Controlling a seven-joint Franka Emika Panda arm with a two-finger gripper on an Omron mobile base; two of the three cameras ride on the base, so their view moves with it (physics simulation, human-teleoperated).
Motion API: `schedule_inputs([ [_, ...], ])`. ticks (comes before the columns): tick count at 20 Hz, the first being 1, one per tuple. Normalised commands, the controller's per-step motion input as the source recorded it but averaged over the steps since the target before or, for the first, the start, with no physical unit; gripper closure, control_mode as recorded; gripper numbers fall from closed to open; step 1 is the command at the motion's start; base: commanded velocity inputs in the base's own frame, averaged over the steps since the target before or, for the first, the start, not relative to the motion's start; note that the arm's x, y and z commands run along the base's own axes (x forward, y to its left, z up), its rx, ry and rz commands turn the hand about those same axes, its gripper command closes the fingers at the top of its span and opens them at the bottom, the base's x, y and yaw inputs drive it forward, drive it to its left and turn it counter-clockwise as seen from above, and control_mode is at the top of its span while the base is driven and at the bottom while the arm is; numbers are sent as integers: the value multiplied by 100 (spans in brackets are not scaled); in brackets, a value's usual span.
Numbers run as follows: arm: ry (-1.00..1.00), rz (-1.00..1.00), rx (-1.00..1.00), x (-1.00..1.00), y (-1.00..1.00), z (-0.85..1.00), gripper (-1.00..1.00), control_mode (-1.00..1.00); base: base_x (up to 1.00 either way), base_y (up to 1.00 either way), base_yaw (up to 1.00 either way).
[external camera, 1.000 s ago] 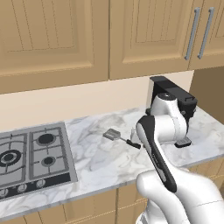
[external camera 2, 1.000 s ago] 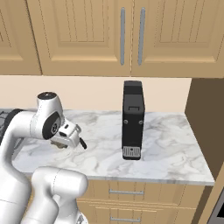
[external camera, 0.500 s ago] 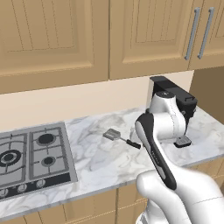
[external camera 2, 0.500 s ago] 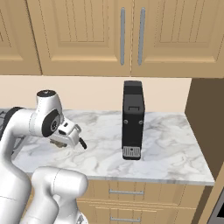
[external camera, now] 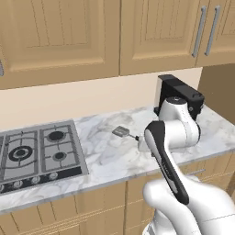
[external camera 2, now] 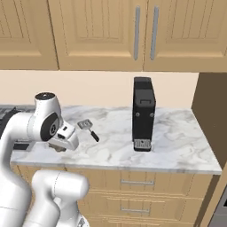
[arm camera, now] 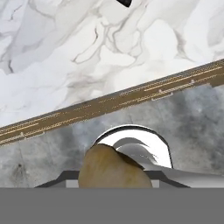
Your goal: Put the garlic and bell pepper in the pot. Retrieve the spatula and lightly stir the vegetables in the pot.
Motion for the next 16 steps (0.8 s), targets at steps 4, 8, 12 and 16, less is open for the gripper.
schedule_inputs([
  [4,0,0,0,0,0,0,100,100,-46,86,0],
  [8,0,0,0,0,0,0,100,100,-31,100,11],
  [12,0,0,0,0,0,0,100,100,-16,100,19],
  [16,0,0,0,0,0,0,100,100,-3,98,11],
])
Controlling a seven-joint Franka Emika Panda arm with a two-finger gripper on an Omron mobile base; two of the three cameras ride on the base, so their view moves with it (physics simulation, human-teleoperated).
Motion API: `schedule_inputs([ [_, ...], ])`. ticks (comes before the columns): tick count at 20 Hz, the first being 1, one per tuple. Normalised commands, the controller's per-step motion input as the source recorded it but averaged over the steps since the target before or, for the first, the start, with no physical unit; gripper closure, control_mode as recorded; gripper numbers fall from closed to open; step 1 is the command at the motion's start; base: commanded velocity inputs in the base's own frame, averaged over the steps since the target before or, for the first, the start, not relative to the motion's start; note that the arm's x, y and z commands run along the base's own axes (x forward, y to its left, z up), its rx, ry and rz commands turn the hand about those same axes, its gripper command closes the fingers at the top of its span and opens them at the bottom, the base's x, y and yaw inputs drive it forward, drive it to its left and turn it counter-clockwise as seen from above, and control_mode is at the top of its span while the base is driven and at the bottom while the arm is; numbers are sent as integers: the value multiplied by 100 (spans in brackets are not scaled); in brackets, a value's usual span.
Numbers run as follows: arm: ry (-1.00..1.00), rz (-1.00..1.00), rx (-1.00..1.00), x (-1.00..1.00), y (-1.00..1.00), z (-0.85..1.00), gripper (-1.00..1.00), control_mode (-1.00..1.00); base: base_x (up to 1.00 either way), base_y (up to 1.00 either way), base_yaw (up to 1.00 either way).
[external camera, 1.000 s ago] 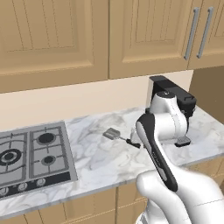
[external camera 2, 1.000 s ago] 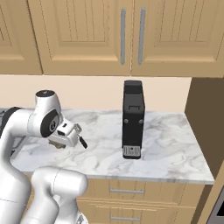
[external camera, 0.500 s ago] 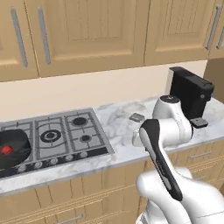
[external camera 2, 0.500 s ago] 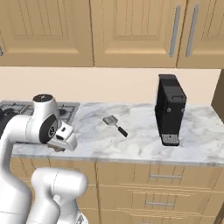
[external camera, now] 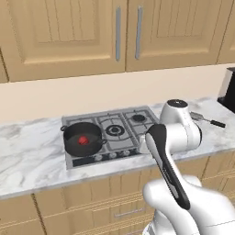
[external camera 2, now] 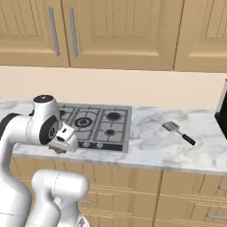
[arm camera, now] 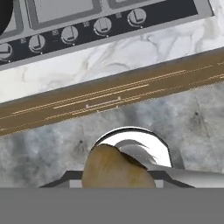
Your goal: Put the garlic and bell pepper in the pot. Retrieve the spatula and lightly stir the vegetables in the pot.
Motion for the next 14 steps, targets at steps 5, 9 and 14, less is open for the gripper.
schedule_inputs([
  [5,0,0,0,0,0,0,100,100,23,91,-2],
  [9,0,0,0,0,0,0,100,100,39,61,-9],
  [14,0,0,0,0,0,0,100,100,28,3,0],
])
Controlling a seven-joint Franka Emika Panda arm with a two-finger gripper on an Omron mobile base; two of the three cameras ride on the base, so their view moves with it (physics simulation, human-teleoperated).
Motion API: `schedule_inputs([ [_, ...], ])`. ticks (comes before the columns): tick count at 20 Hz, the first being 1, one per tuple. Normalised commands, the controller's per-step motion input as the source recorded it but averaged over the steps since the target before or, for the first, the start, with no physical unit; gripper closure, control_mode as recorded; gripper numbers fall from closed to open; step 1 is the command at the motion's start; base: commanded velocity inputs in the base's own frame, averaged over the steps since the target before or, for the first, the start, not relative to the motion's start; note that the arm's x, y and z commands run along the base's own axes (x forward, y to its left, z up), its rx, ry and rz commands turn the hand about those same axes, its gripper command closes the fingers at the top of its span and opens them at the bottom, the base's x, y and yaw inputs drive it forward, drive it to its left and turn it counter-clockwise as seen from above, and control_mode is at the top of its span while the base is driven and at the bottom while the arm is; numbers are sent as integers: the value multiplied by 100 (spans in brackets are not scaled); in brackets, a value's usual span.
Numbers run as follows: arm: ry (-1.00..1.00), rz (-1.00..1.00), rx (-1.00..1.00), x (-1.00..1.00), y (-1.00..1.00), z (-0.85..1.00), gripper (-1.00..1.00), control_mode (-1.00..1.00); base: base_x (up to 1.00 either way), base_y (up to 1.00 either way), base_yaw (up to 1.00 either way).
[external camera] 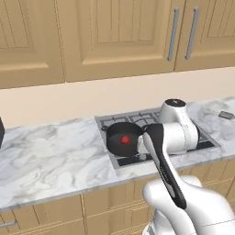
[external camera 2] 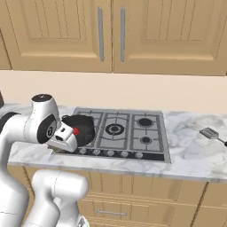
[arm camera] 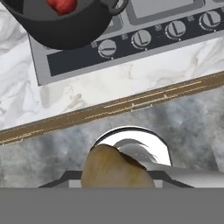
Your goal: Put the garlic and bell pepper in the pot. Retrieve the spatula and lightly stir the vegetables in the pot.
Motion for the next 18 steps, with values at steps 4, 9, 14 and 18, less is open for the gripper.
schedule_inputs([
  [4,0,0,0,0,0,0,100,100,71,0,0],
  [9,0,0,0,0,0,0,100,100,80,0,0],
  [14,0,0,0,0,0,0,100,100,7,0,0],
  [18,0,0,0,0,0,0,100,100,0,0,0],
])
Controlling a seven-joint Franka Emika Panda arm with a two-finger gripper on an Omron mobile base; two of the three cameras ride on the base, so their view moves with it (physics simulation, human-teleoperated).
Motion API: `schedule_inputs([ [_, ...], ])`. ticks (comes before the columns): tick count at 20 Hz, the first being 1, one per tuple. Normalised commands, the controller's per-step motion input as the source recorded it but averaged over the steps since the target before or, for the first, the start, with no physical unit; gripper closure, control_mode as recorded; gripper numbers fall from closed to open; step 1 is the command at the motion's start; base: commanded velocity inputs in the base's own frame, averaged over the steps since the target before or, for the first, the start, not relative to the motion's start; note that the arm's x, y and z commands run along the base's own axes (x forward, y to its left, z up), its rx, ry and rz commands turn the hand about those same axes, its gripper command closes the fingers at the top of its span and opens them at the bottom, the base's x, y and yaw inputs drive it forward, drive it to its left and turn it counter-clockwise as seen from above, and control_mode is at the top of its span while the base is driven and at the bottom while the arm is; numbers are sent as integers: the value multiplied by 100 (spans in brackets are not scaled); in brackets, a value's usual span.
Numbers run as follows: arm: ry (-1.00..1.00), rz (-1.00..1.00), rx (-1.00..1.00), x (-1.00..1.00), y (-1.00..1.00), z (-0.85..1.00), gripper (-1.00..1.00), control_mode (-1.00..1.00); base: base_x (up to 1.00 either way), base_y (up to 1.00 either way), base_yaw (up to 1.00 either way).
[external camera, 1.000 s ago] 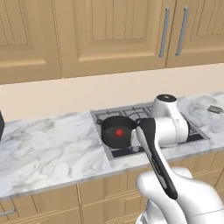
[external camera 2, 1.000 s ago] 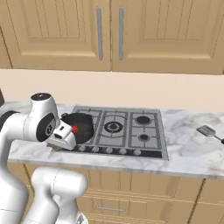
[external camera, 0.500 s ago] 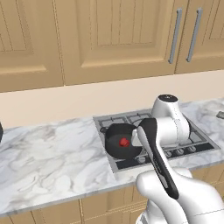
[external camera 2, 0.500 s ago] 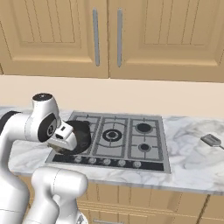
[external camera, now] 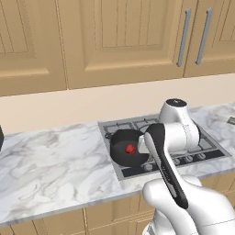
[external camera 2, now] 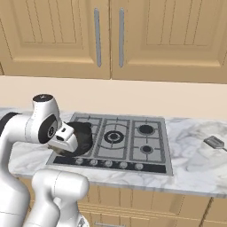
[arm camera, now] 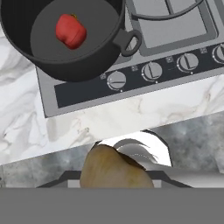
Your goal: Put the garlic and bell pepper in the pot. Retrieve the spatula and lightly stir the vegetables in the pot.
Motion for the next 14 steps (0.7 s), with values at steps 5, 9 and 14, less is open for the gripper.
schedule_inputs([
  [5,-1,0,0,0,0,0,100,-100,0,0,0],
  [9,-2,3,0,11,4,0,100,-100,0,0,0],
  [14,0,5,-4,44,32,0,100,-100,0,0,0],
])
